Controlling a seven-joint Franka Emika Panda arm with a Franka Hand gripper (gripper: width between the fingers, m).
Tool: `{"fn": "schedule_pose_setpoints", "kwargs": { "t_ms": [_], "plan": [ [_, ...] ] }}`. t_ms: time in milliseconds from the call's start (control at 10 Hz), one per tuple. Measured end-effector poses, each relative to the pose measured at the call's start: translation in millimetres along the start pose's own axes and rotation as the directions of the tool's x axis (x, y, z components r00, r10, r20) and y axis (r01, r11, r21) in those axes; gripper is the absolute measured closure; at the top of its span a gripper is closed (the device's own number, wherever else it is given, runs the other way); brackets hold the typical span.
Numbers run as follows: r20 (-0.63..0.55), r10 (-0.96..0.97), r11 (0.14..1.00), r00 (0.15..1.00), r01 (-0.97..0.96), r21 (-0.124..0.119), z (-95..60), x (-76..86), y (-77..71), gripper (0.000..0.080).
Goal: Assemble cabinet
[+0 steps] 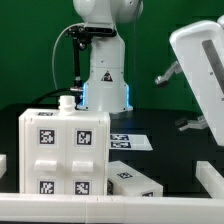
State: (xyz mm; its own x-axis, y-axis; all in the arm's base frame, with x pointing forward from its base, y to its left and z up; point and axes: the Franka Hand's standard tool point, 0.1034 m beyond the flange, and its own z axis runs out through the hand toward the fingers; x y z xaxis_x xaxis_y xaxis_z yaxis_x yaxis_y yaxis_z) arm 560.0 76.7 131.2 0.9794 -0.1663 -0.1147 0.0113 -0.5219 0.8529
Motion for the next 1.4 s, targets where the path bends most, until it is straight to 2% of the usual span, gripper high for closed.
{"fn": "schedule_pose_setpoints", "kwargs": {
  "t_ms": [200, 300, 400, 500, 600, 700, 800, 900, 1000, 1100, 1200, 1300, 1400],
  "plan": [
    [0.001, 0.019, 1.000, 1.000, -0.019, 0.001, 0.4, 1.3, 2.9, 0.0151],
    [-0.010, 0.016, 1.000, 1.000, -0.015, 0.020, -0.1, 5.0, 1.1, 0.0151],
    [-0.068, -0.021, 0.988, 0.997, 0.031, 0.152, -5.3, 20.2, -3.4, 0.0151],
    [-0.119, -0.037, 0.973, 0.992, 0.063, 0.220, -8.9, 25.9, -0.1, 0.0151],
    [-0.158, -0.041, 0.959, 0.987, 0.083, 0.271, -14.9, 28.5, -2.2, 0.0151],
    [-0.136, -0.020, 0.946, 0.990, 0.063, 0.318, -18.7, 25.6, -2.8, 0.0151],
    [-0.147, -0.016, 0.923, 0.989, 0.071, 0.378, -20.3, 31.0, -2.0, 0.0151],
    [-0.150, -0.003, 0.904, 0.989, 0.067, 0.423, -18.9, 34.7, 0.8, 0.0151],
    [-0.156, 0.007, 0.872, 0.988, 0.070, 0.484, -19.1, 39.0, 3.3, 0.0151],
    [-0.205, -0.025, 0.840, 0.979, 0.131, 0.527, -15.1, 47.4, 8.0, 0.0151],
    [-0.281, -0.069, 0.794, 0.957, 0.223, 0.565, -3.1, 62.4, 15.8, 0.0151],
    [-0.305, -0.085, 0.756, 0.949, 0.261, 0.601, 12.8, 73.8, 26.1, 0.0151],
    [-0.312, -0.100, 0.735, 0.945, 0.281, 0.617, 23.0, 81.0, 32.3, 0.0151]
  ]
}}
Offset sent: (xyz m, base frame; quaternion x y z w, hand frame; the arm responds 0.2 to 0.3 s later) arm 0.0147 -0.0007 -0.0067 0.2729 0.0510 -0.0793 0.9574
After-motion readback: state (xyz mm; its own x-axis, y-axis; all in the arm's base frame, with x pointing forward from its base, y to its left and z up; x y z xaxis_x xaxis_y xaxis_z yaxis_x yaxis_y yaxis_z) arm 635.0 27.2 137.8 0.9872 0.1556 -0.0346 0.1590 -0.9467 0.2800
